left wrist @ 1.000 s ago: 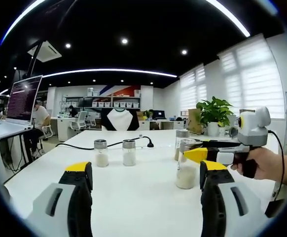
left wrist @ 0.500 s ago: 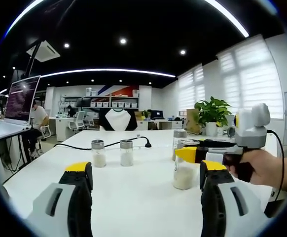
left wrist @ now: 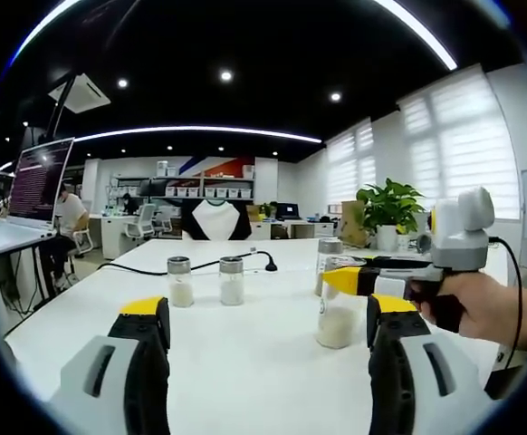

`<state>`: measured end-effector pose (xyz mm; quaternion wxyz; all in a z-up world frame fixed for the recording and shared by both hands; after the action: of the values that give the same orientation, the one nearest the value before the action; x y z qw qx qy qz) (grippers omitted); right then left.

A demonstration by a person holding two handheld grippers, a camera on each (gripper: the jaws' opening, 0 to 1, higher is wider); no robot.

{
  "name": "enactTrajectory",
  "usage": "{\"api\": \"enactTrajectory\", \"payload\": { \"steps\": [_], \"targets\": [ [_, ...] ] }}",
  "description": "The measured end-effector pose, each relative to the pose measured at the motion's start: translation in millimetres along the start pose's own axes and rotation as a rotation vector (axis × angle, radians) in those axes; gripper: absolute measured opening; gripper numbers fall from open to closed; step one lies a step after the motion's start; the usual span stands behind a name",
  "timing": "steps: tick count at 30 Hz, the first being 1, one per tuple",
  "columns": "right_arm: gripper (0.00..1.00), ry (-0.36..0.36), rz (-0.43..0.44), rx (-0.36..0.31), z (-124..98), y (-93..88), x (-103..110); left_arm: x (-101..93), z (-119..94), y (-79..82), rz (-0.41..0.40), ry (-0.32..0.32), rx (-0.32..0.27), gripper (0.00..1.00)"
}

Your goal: Rotate the seasoning bottle until the label or dispensing opening points toward the visible target arrow and the bottle remains upright within the marked orientation range

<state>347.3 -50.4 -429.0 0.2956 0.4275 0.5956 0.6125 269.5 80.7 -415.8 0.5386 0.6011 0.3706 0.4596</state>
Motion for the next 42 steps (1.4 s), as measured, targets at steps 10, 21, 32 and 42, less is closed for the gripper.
{"api": "enactTrajectory", "payload": {
  "steps": [10, 21, 32, 42],
  "targets": [
    [0.37, 0.01, 0.005, -0.002, -0.2, -0.3, -0.6, -1.4, -0.4, 1.3, 0.006, -0.007, -0.007, 0.95],
    [0.37, 0.067, -0.001, 0.007, 0.3, -0.3, -0.8, 0.4, -3.1, 1.0, 0.005, 0.002, -0.006, 0.94],
    [0.37, 0.14, 0.0, 0.033, 1.3, -0.5, -0.7, 0.8, -3.7, -6.3, -0.005, -0.004, 0.01, 0.94],
    [0.37, 0.26, 0.007, 0.066, 1.4, -0.8, -4.0, -0.9, -3.4, -5.5, 0.024, -0.01, 0.015, 0.95]
  ]
}}
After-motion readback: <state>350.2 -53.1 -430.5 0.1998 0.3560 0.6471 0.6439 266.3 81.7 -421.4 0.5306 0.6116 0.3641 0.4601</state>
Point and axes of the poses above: the point that each gripper's makers call its tool centre point, and the gripper's own axes: z roughly forward along the fingers, x roughly to its left, y roughly out of its top, the point moved 2 cm from there along -z, roughly backward along the fingers, and after that the axes turned 11 degrees about z, right-handed, at the moved point
